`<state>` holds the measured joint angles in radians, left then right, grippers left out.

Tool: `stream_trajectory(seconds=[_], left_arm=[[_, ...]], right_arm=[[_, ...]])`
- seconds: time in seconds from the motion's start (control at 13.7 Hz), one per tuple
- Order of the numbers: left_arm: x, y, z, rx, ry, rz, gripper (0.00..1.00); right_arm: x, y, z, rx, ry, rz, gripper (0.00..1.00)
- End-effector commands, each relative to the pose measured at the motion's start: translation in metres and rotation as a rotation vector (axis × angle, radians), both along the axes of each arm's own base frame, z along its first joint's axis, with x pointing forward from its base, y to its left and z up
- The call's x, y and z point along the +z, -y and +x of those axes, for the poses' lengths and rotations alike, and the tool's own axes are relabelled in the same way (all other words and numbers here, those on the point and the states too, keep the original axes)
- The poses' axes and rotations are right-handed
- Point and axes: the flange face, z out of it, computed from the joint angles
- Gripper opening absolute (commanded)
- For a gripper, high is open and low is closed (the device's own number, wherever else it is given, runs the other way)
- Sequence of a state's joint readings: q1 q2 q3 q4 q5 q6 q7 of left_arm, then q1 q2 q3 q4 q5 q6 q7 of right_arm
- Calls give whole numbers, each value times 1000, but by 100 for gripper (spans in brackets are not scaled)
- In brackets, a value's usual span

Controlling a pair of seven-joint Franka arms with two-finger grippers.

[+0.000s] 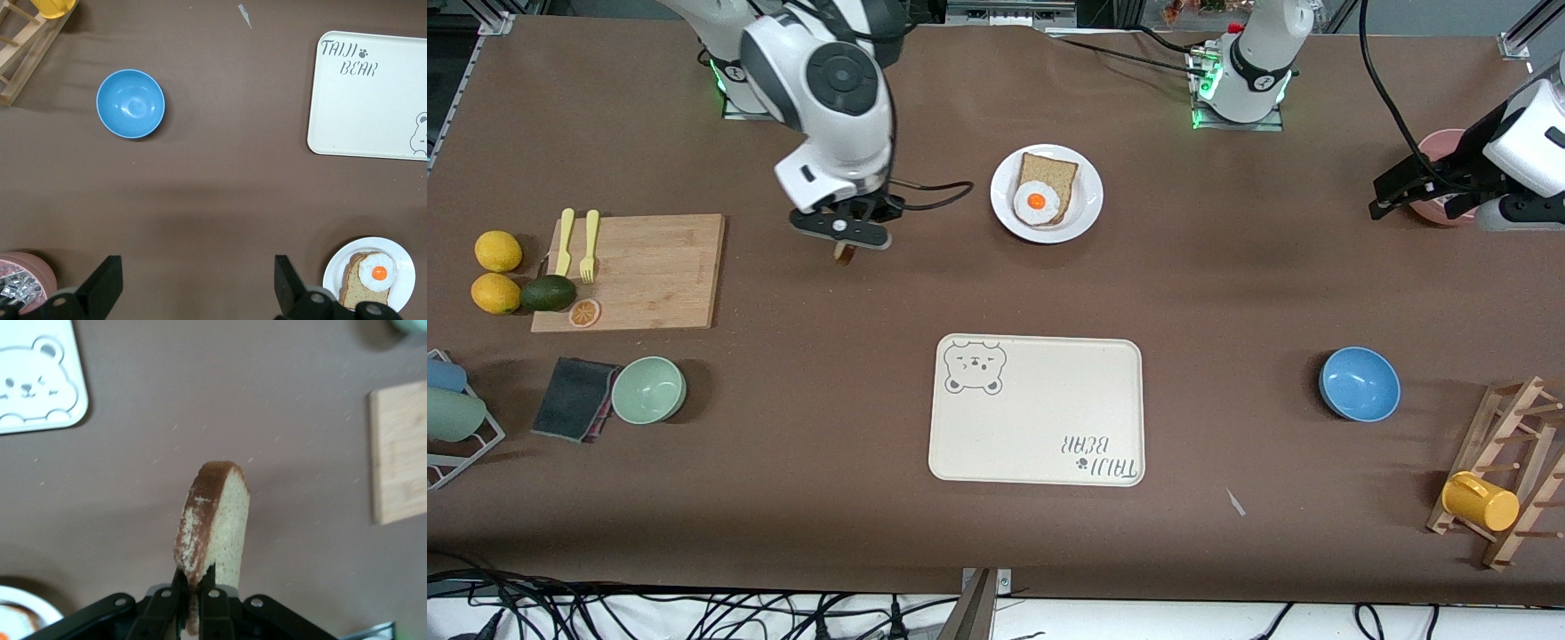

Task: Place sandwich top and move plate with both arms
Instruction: 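Lift the bread slice and carry it toward the egg plate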

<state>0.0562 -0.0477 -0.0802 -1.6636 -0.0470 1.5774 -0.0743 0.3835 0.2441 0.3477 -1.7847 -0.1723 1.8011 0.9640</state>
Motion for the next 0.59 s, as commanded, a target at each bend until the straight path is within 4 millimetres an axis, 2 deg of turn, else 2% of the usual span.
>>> stream_trajectory(seconds=[0.0, 0.37, 0.51], left_arm=[[6, -2, 3, -6, -4, 15, 100], [7, -2, 2, -4, -2, 14, 100], [5, -1, 3, -6, -6, 14, 100]], right_arm=[[-20, -52, -14, -50, -46, -22, 1], [-45, -127, -51, -185, -105, -29, 1], [-56, -152, -60, -255, -117, -33, 1]])
